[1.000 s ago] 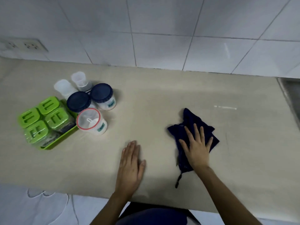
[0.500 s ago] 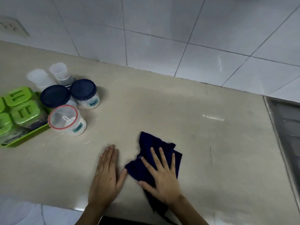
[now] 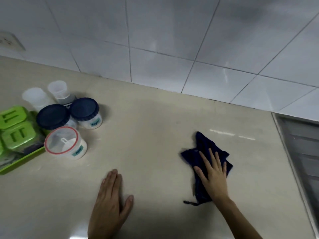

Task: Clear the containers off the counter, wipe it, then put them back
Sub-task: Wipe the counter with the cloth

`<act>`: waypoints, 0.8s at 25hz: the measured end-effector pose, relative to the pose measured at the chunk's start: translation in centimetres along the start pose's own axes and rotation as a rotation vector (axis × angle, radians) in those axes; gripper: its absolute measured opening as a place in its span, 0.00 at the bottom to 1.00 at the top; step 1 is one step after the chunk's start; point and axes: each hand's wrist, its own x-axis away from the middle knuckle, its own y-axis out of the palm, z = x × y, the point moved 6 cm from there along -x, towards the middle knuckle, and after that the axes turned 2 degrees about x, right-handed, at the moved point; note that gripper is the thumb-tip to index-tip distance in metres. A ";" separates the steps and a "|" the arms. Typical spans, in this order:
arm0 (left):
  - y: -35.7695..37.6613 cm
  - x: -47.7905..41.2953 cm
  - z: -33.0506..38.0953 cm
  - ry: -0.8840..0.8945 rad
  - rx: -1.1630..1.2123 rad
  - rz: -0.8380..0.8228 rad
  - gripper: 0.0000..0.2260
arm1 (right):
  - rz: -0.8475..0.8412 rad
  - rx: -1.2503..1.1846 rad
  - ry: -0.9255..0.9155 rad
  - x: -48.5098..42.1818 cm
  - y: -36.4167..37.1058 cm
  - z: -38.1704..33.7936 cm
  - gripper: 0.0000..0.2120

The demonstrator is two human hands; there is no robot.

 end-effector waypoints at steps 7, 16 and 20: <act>-0.1 0.1 0.3 -0.045 -0.036 -0.103 0.36 | -0.064 0.107 -0.553 10.1 4.4 -12.6 0.28; -0.2 0.0 0.2 -0.048 -0.003 -0.071 0.37 | 0.128 -0.061 0.046 -3.8 1.0 -3.4 0.26; 0.0 0.1 0.1 -0.062 -0.027 -0.087 0.37 | 0.115 -0.123 0.180 -2.1 3.3 -11.8 0.23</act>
